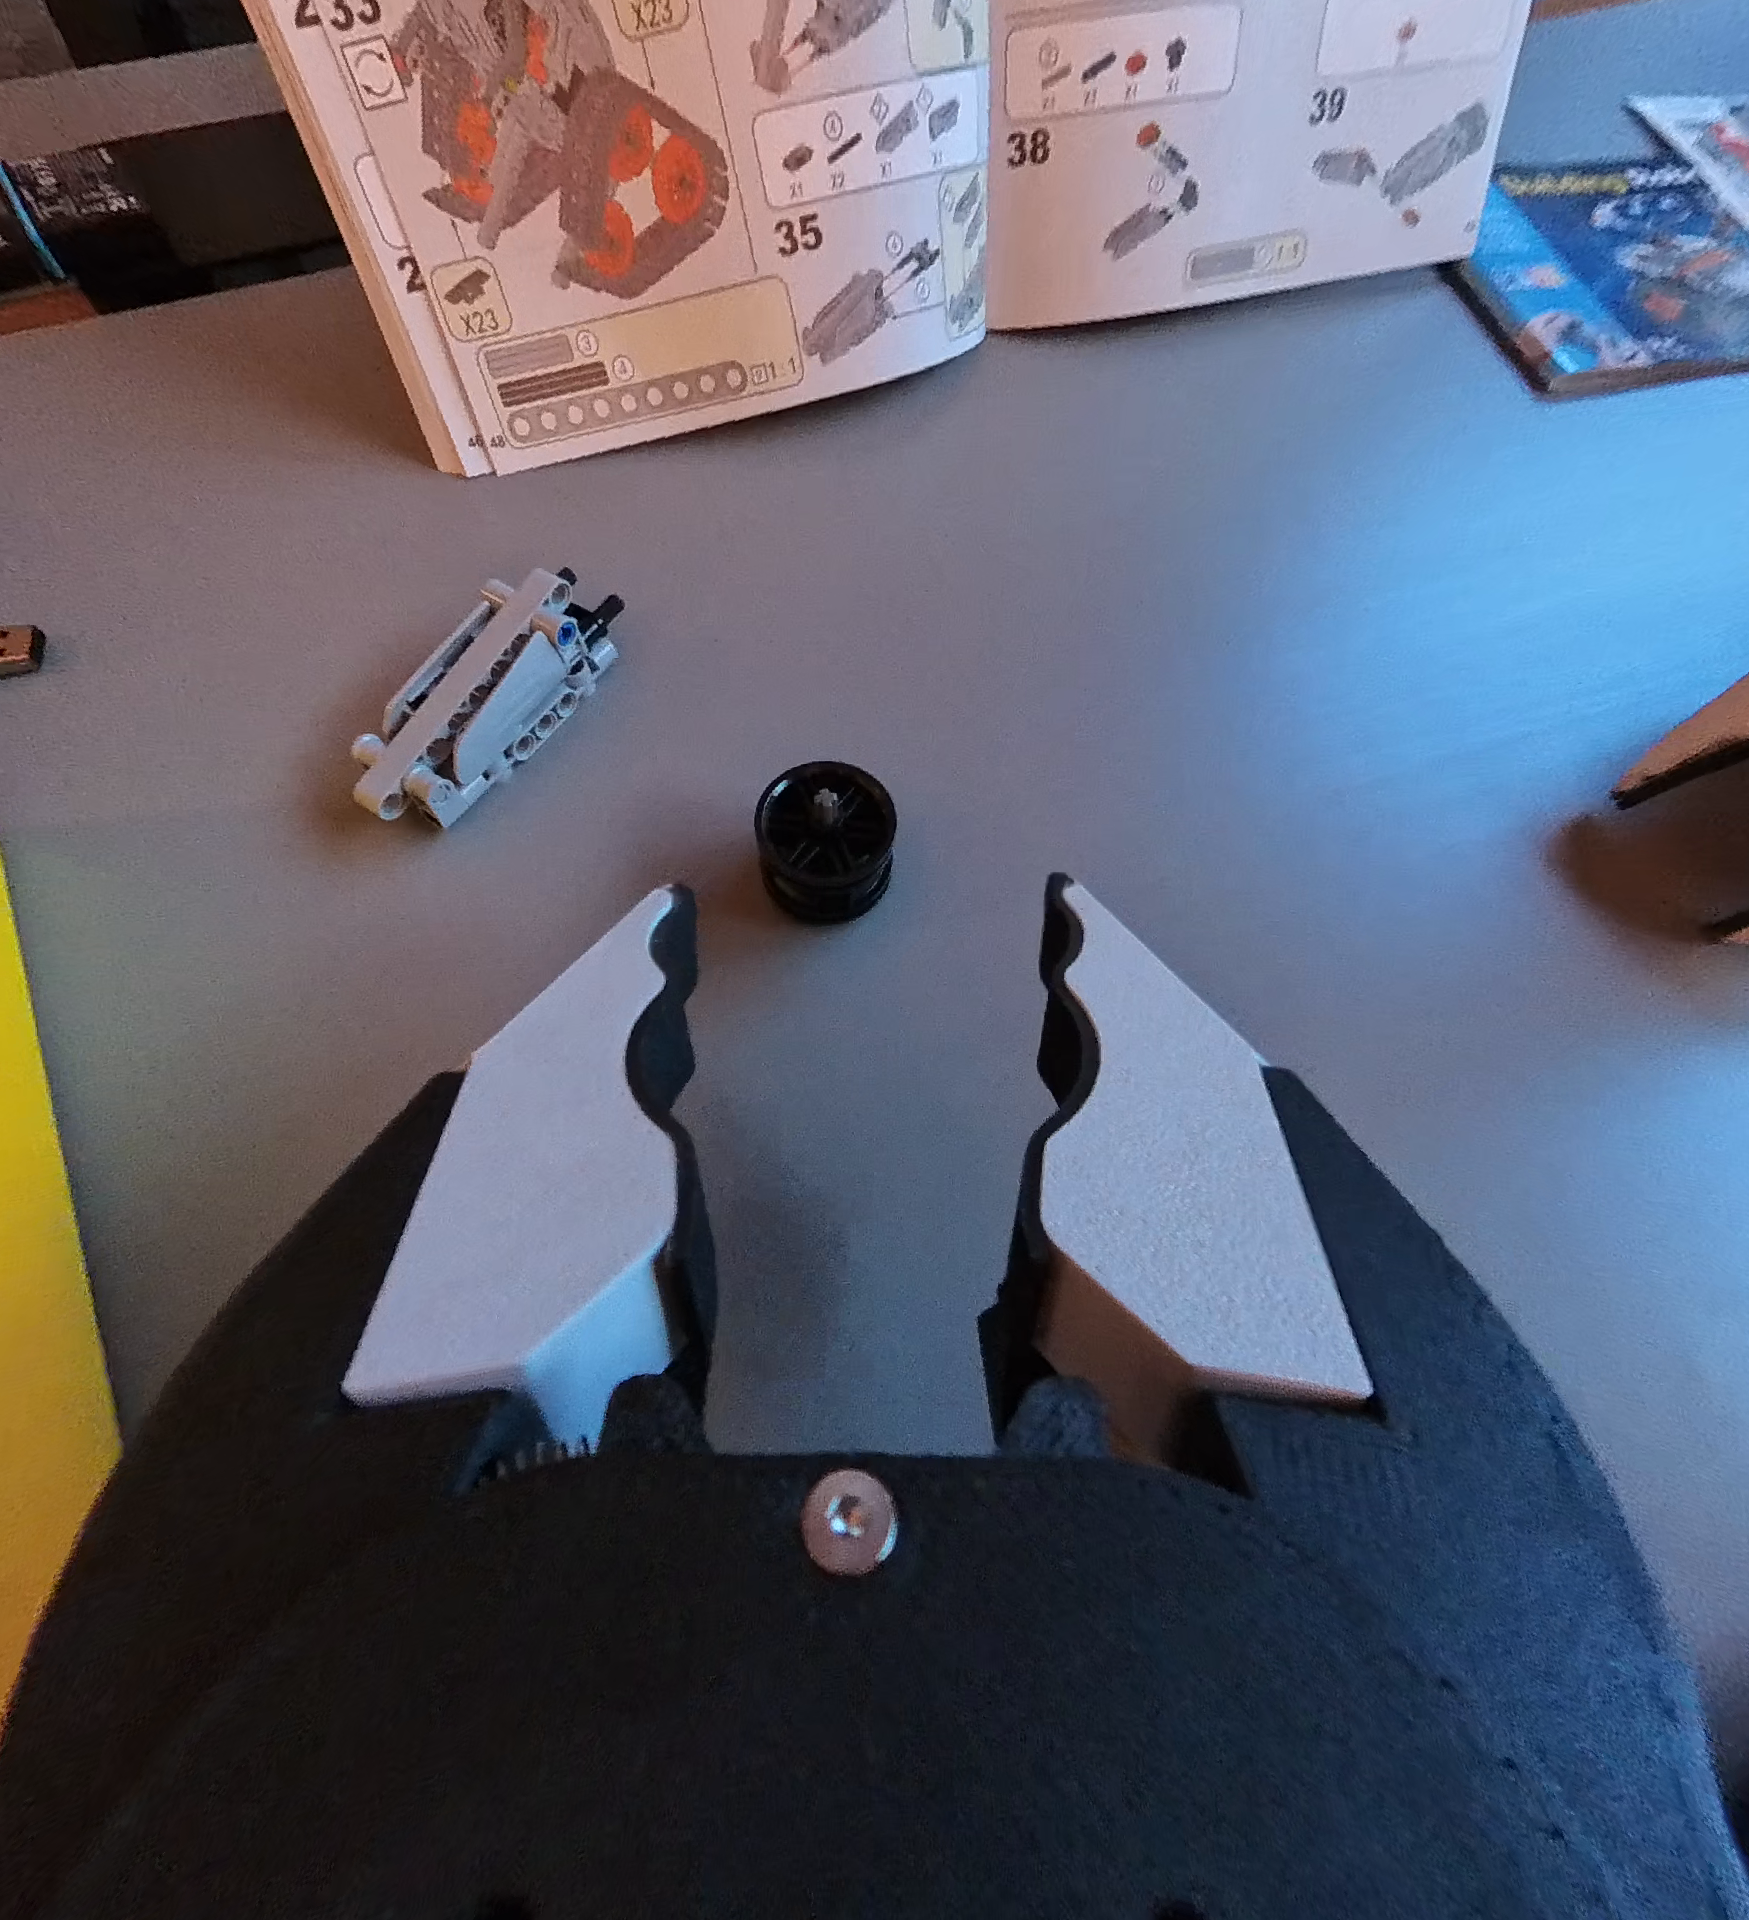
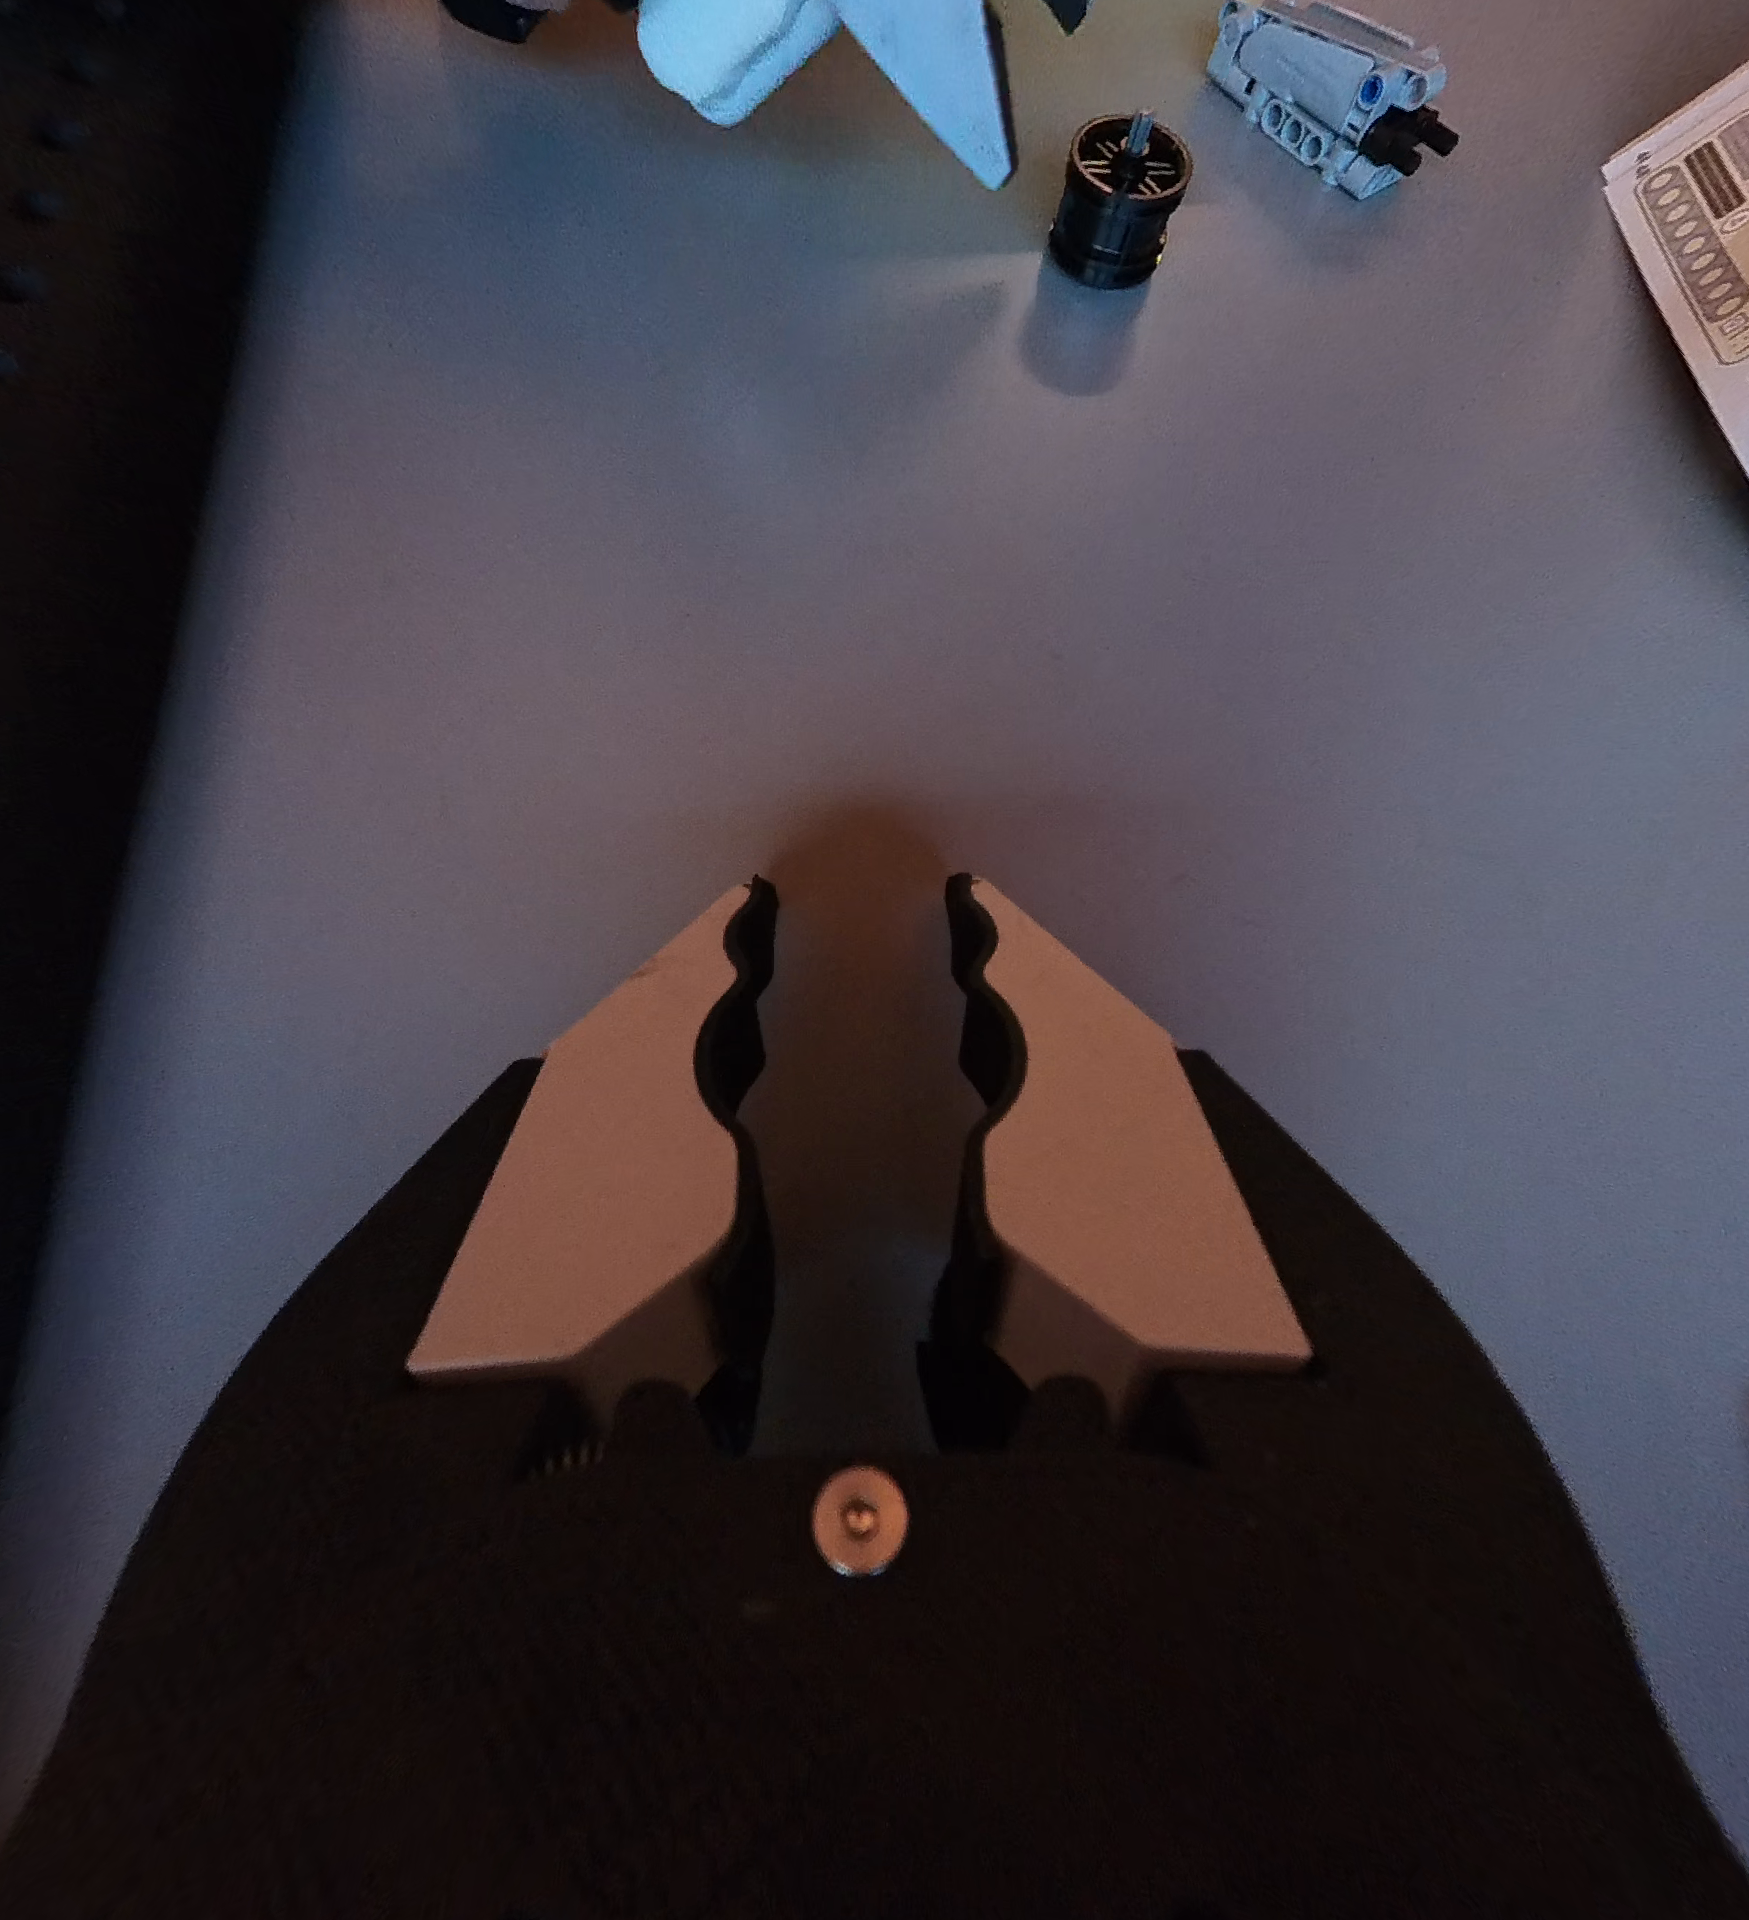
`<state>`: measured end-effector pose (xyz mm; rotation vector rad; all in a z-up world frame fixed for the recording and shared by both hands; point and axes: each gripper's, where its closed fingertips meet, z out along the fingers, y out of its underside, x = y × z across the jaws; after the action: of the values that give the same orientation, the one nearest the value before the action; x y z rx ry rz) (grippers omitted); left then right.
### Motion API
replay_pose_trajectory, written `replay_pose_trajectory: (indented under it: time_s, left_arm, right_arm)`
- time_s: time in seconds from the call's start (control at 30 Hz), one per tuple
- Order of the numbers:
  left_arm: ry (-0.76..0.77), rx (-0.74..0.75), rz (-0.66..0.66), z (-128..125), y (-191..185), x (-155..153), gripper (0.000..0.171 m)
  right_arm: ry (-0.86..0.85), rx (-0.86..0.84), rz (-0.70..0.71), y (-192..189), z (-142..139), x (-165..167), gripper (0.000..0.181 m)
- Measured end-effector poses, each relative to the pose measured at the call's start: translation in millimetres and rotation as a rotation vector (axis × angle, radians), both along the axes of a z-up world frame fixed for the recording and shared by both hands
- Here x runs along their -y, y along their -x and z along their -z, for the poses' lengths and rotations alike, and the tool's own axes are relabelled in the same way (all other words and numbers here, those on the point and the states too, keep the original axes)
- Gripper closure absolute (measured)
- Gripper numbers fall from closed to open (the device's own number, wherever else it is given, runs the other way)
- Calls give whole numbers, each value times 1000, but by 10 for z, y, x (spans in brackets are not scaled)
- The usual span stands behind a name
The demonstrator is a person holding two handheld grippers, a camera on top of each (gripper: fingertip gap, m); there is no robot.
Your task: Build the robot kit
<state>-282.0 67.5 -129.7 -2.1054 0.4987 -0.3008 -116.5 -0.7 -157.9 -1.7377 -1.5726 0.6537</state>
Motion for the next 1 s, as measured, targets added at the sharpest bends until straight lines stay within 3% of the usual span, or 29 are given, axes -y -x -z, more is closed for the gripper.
replay_pose_trajectory:
  time_s: [0.3, 0.57, 0.7, 0.77, 1.0]
  left_arm:
    - [35, -119, -25, 187, 66, -298, 109]
    - [73, -136, -22, 295, 62, -292, 113]
    - [91, -111, -12, 310, 46, -292, 125]
    - [87, -111, 11, 305, 11, -287, 141]
    - [92, -125, 153, 302, -338, -200, 141]
  right_arm:
    - [23, -1, 1, 1, 8, -2, 147]
    - [21, 0, 1, -6, 9, 7, 148]
    - [24, 0, 1, -7, 10, 12, 148]
    - [25, 0, -1, -7, 10, 17, 148]
    - [2, 1, -11, -3, 5, 9, 148]
